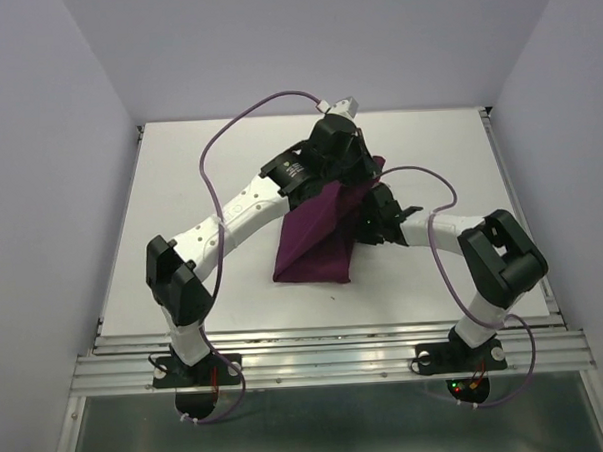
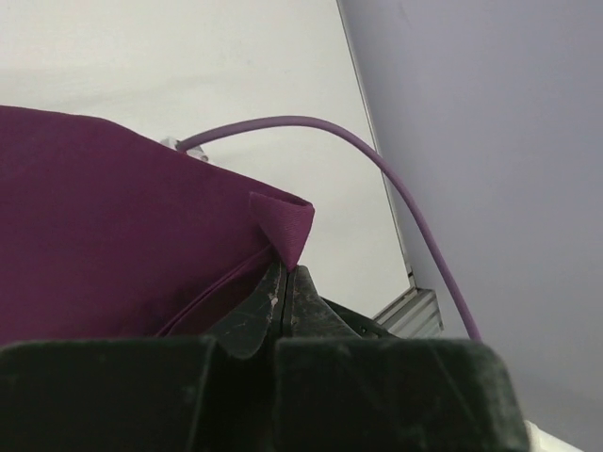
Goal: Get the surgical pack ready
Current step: Pack the surgical kit at the center of the board.
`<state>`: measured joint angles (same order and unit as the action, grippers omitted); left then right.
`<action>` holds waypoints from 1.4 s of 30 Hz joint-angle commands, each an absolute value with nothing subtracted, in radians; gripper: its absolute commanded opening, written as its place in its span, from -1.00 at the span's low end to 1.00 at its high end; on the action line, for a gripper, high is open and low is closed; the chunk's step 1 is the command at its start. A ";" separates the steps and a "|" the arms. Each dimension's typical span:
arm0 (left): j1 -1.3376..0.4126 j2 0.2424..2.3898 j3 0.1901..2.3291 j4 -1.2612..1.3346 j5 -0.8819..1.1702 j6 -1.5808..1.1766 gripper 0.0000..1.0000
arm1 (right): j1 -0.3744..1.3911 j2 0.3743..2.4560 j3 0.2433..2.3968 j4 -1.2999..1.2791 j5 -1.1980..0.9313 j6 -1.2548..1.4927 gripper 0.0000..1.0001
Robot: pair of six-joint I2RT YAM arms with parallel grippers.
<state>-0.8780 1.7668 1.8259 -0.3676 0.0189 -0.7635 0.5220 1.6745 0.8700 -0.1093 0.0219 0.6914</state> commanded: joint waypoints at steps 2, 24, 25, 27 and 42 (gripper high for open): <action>-0.896 1.749 1.917 -0.264 0.040 -0.792 -1.00 | 0.558 1.732 0.946 -0.052 -0.018 0.724 -0.99; -0.870 1.729 1.766 -0.193 -0.058 -0.977 -1.00 | 0.634 1.802 0.974 -0.045 -0.006 0.785 -0.98; -0.865 1.721 1.752 -0.190 -0.058 -0.979 -1.00 | 0.634 1.796 0.976 -0.048 -0.005 0.785 -0.98; -0.847 1.698 1.715 -0.192 -0.066 -0.982 -1.00 | 0.634 1.784 0.970 -0.058 0.009 0.784 -0.96; -0.784 1.628 1.614 -0.158 -0.057 -0.974 -1.00 | 0.592 1.517 0.770 -0.147 0.287 0.801 -0.37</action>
